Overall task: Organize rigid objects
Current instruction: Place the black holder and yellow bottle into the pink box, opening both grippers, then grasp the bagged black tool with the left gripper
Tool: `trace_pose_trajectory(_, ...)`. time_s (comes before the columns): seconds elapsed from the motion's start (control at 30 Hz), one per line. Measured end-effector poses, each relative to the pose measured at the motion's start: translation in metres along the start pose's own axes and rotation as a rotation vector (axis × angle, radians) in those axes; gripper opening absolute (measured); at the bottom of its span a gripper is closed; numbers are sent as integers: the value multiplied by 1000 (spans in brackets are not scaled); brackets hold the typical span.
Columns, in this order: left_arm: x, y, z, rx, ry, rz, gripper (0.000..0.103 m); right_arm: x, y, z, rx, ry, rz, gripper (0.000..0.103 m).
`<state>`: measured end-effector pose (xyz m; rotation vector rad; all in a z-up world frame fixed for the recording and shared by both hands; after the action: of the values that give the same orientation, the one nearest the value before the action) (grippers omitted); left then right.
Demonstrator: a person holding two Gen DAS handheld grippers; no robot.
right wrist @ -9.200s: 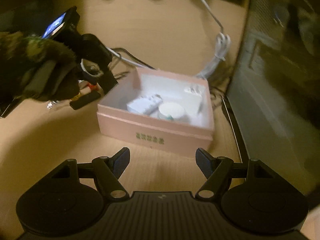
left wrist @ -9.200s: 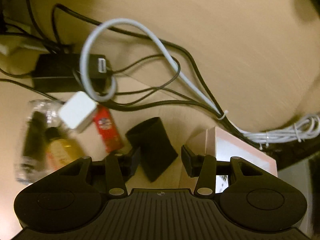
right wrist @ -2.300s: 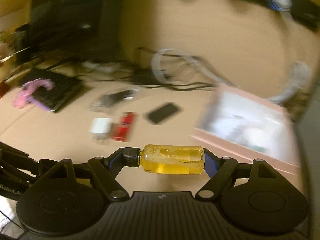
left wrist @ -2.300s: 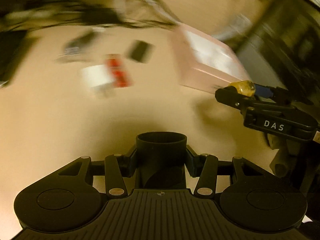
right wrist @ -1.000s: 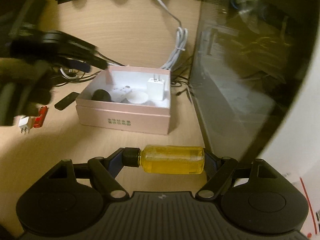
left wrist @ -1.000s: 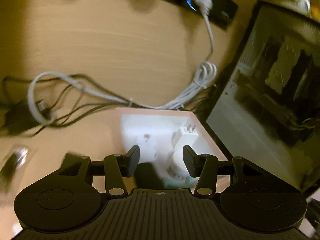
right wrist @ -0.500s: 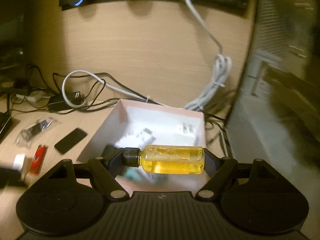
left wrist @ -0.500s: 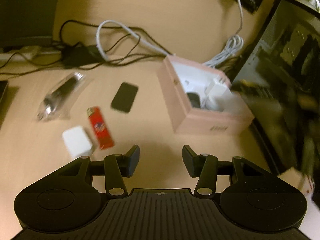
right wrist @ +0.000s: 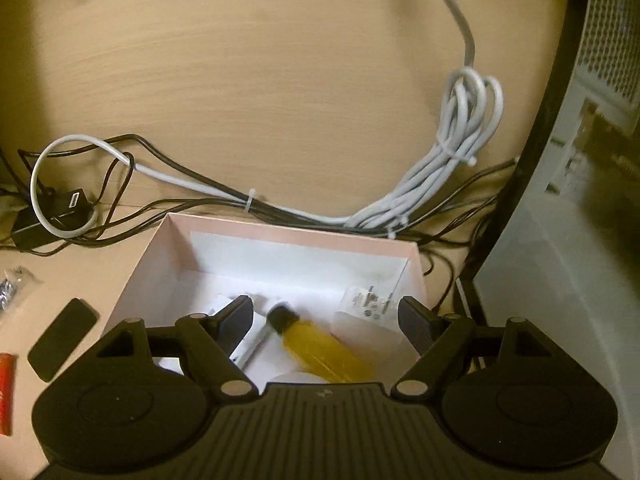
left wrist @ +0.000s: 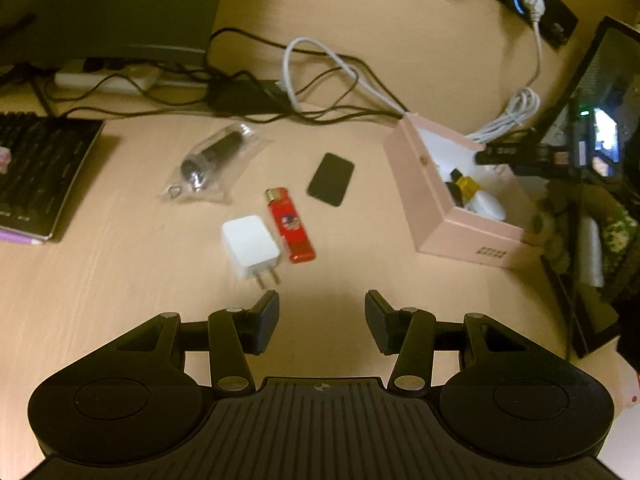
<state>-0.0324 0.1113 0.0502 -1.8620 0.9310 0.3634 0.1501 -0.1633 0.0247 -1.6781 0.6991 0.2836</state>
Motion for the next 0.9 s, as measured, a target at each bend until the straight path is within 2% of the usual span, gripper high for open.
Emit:
trace_pose_trajectory(0.07, 3, 0, -1, 5, -6, 6, 52, -7, 1, -5, 13, -3, -13, 80)
trace_pose_trajectory(0.27, 16, 0, -4, 45, -20, 42, 52, -59, 18, -22, 89, -126, -78, 80)
trace_pose_trajectory(0.43, 24, -11, -6, 72, -18, 30, 52, -102, 45, -23, 34, -182, -149, 80)
trace_pose_trajectory(0.53, 28, -20, -3, 72, -12, 6, 52, -118, 59, -25, -14, -222, -138, 80)
trace_pose_trajectory(0.67, 30, -31, 5, 68, -29, -26, 52, -129, 76, -31, -32, -248, -78, 80)
trace_pose_trajectory(0.9, 25, -47, 33, 40, -85, -61, 52, -129, 103, -42, 4, -216, -13, 80)
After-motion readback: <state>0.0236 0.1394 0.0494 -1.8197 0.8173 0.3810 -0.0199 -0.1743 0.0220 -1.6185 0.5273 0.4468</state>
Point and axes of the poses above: each gripper's, at about its wrist camera, not at the fingertips, and x roughly the way its jaws point, z to its left, y to its underside, the point moved 1 cm from there along x, roughly the way its jaws point, and after that the axes turned 15 degrees about y, right-handed, at the moved point
